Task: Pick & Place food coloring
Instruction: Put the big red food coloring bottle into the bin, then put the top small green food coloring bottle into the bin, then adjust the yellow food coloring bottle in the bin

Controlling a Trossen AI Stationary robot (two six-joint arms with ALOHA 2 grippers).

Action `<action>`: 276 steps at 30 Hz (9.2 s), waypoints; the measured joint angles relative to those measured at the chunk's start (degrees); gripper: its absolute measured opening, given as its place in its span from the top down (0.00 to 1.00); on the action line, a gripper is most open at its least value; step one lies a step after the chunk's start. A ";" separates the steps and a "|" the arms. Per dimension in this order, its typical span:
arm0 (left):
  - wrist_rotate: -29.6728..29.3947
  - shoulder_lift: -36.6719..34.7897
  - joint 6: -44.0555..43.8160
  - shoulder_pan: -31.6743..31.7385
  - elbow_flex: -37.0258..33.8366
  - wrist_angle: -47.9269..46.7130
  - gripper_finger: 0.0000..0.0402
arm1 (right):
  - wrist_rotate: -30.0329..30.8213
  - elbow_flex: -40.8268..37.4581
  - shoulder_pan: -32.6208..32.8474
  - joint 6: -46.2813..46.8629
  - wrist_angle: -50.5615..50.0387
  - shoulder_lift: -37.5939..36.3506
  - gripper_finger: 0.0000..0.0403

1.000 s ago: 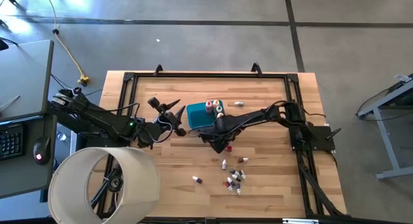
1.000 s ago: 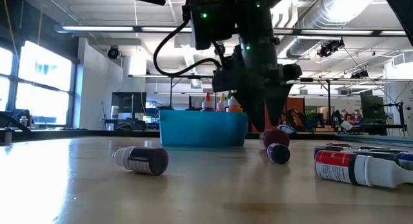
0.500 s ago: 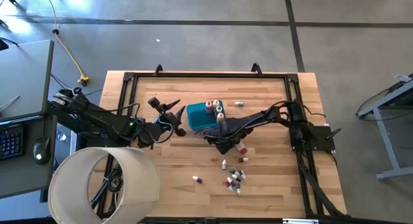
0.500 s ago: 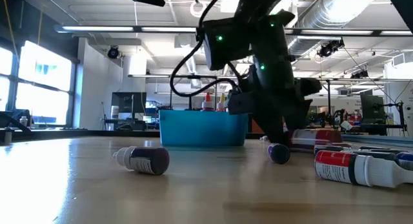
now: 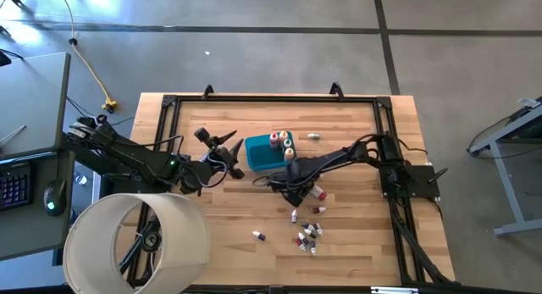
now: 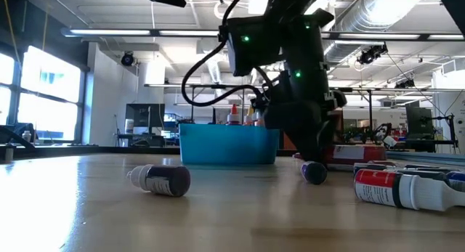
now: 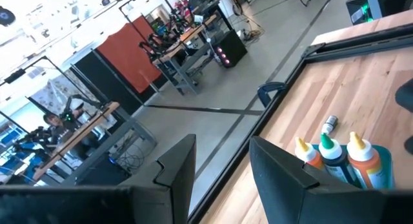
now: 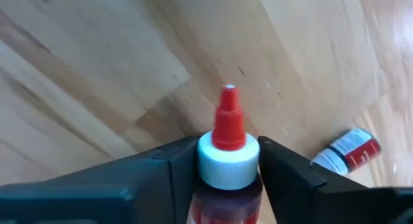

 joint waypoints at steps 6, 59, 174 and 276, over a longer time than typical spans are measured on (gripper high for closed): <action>0.00 0.00 -0.84 0.00 0.00 0.00 0.64 | 0.61 1.98 0.05 -4.12 0.13 0.20 0.72; -0.28 0.00 -0.77 0.02 0.00 0.44 0.64 | -2.43 9.54 -8.39 -49.94 7.93 -18.99 0.72; 0.00 0.00 -3.85 0.00 0.00 -3.28 0.64 | -9.14 -29.80 -37.55 -63.49 35.36 -24.12 0.53; 5.88 0.00 -5.56 0.02 -0.02 -6.27 0.64 | -6.69 5.45 -13.54 -57.97 36.04 -4.92 0.57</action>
